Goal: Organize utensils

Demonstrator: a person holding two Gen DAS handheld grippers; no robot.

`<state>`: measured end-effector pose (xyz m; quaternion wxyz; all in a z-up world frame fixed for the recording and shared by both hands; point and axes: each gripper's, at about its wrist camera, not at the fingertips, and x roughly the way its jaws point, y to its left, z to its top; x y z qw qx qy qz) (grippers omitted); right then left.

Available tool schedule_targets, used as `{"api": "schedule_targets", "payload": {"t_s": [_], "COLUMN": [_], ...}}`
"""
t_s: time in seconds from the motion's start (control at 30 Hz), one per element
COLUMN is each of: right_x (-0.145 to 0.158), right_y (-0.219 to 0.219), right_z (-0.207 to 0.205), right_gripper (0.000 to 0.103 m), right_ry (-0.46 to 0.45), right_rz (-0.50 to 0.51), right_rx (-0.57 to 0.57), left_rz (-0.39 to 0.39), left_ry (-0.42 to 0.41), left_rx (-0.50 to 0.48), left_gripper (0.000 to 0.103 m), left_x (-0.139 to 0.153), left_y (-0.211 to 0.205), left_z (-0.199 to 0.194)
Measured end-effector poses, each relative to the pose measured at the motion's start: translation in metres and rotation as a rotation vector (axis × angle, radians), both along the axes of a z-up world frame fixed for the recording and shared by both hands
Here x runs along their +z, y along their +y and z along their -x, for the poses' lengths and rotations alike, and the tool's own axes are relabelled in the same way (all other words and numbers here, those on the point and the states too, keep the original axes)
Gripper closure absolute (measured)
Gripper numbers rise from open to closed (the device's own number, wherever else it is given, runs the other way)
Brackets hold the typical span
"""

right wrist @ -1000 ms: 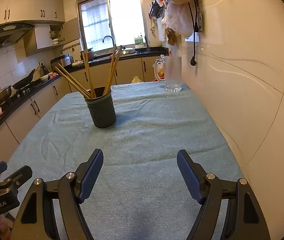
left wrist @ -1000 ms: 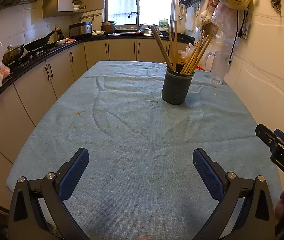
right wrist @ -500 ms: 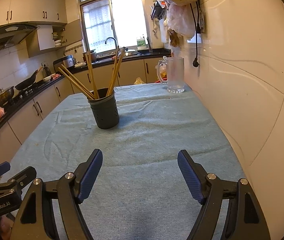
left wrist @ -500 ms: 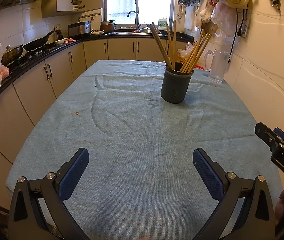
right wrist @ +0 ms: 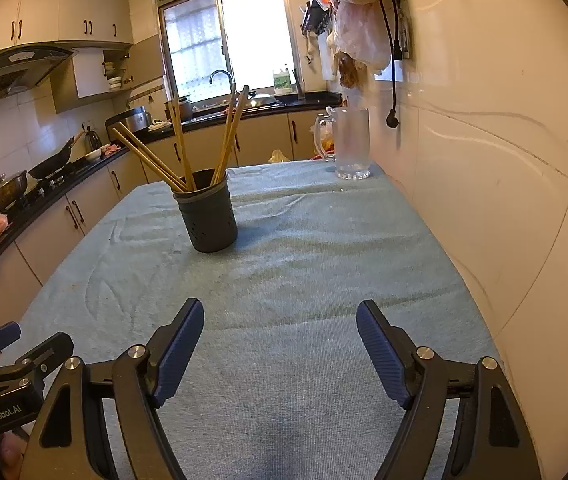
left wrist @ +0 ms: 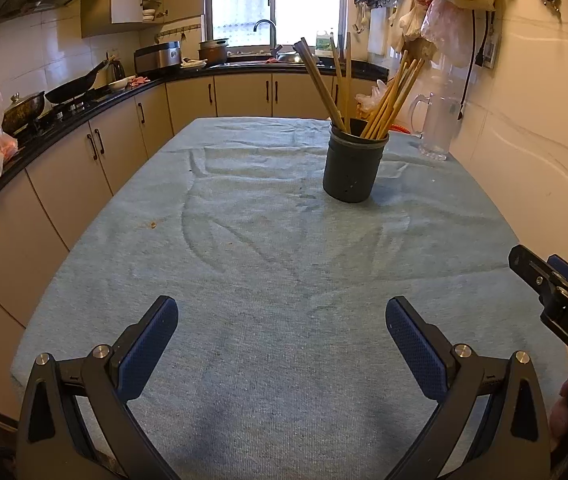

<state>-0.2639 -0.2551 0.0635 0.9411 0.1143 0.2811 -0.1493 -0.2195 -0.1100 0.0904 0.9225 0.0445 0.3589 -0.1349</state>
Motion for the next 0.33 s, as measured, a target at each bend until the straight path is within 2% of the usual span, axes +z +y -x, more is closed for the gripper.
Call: {"api": "schedule_targets", "payload": {"t_s": [0.33], "right_x": [-0.011], "right_y": [-0.001], "right_z": [-0.010], "right_gripper": [0.019], "right_ry": [0.033], "right_rz": [-0.005], "right_rx": [0.018], "left_rz": [0.013], "left_ry": [0.028], "left_rx": [0.001], "left_gripper": [0.000], "left_x": [-0.007], "left_y": [0.005], "left_z": [-0.015]}}
